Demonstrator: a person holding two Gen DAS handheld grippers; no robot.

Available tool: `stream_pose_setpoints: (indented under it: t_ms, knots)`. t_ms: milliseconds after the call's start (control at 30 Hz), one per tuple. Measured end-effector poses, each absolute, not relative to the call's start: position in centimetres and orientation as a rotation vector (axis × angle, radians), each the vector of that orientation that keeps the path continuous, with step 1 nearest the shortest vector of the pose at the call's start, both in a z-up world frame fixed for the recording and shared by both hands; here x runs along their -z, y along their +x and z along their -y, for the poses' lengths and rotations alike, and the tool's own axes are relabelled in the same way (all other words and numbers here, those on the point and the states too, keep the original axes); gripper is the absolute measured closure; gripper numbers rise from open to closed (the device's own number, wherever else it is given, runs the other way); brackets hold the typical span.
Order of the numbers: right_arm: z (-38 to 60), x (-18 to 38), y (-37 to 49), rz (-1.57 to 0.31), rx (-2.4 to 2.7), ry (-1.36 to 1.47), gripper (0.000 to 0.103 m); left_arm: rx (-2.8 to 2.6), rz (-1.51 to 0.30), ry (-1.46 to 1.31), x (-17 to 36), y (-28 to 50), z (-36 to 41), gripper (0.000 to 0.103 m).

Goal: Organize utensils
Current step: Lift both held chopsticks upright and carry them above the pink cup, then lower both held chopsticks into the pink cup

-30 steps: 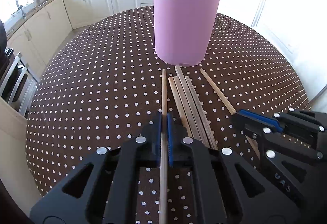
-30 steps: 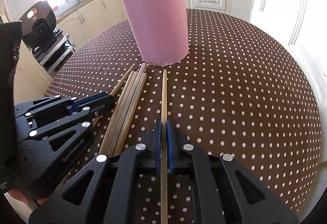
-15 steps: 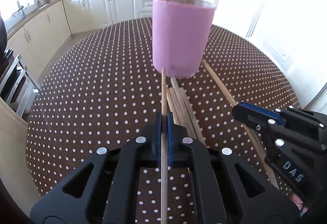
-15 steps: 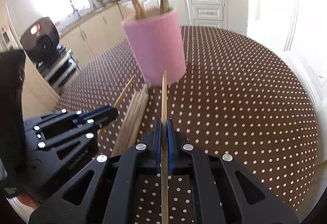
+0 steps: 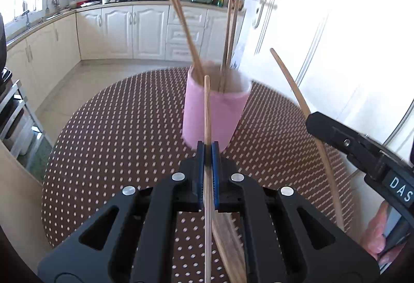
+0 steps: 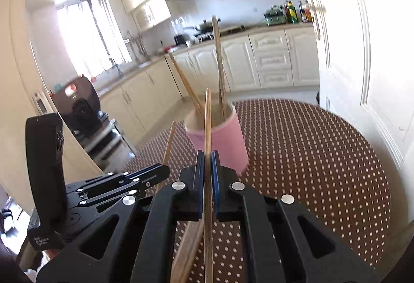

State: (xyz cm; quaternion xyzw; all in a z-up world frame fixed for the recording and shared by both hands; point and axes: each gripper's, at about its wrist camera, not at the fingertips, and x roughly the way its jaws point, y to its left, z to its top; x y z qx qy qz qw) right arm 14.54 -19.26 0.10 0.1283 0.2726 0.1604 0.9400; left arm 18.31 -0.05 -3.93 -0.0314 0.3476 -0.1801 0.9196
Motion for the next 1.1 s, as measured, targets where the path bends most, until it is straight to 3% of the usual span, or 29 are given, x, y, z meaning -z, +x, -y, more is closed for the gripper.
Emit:
stream_pose_setpoints:
  t_ms: [567,1100]
  knots:
    - [20.2,-3.7,14.3,-0.282,-0.396,0.317,0.098,0.373,-0.542,-0.081,-1.2,18.8,-0.1,0.097]
    - [19.5,-5.3,15.4,-0.250,-0.394,0.259,0.099,0.406,-0.434,-0.079,-4.6,17.4,-0.2,0.097]
